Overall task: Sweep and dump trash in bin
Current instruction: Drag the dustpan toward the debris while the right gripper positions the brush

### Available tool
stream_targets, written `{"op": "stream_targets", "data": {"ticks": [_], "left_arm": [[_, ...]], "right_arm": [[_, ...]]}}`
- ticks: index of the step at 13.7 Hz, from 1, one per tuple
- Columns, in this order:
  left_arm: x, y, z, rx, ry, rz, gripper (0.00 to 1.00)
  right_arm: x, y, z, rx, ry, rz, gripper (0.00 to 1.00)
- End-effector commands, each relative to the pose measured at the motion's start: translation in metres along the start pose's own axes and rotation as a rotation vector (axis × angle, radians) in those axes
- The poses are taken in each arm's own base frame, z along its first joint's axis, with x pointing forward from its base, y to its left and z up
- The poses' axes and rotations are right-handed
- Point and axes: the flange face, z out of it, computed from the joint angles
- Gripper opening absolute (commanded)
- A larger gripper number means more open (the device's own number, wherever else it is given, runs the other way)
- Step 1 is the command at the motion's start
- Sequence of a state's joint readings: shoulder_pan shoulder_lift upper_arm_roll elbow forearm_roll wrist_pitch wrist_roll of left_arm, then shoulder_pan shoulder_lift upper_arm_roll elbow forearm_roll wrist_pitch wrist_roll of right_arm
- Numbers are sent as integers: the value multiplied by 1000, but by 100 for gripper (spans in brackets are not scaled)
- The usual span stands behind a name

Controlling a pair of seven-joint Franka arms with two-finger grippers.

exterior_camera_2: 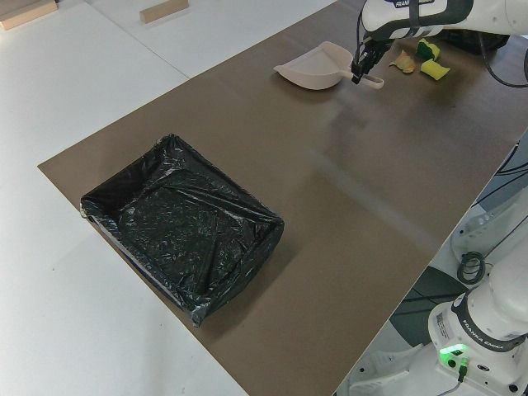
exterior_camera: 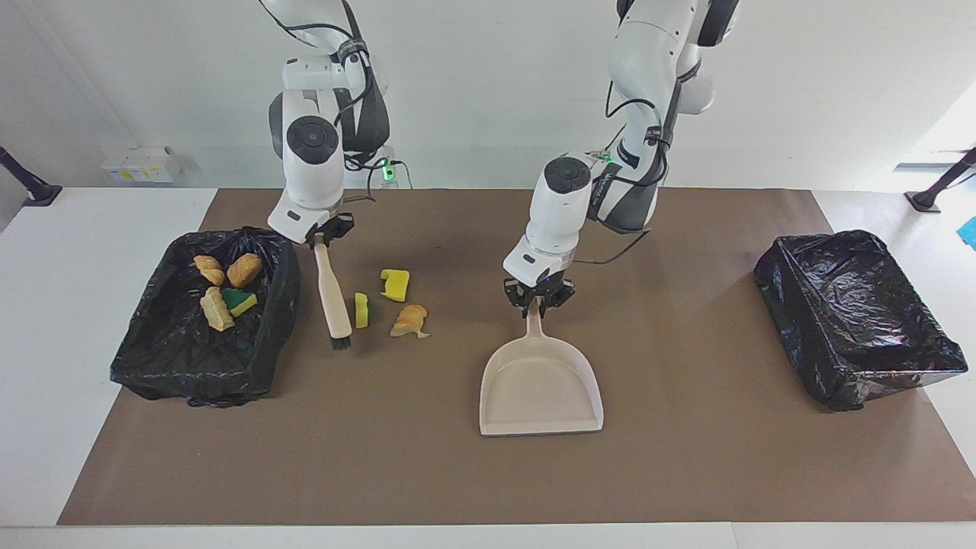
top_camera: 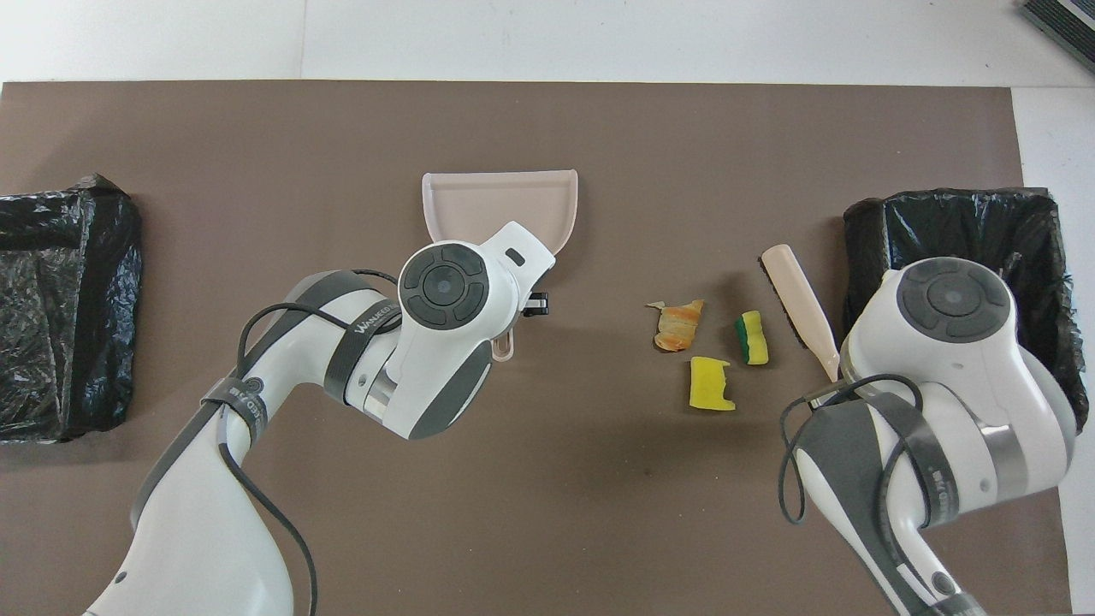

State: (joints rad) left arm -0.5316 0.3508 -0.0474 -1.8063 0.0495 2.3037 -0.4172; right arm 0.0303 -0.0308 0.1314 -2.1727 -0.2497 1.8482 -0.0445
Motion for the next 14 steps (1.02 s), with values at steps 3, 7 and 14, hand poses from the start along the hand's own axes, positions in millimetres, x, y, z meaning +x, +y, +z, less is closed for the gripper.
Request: {"op": "stream_targets", "data": {"ticks": [3,7,14], "left_arm": [[14,-62,-55,46,-33,274,0],[8,-105,-86,54,-117,505,0],[-16,-147,-85,-29,-284,1077,0]], "right_arm": [[-1,-14,13,11,-12,77,0],[2,-55,25,70,-53,128,0],[5,-136,17,301,-99,203,0]]}}
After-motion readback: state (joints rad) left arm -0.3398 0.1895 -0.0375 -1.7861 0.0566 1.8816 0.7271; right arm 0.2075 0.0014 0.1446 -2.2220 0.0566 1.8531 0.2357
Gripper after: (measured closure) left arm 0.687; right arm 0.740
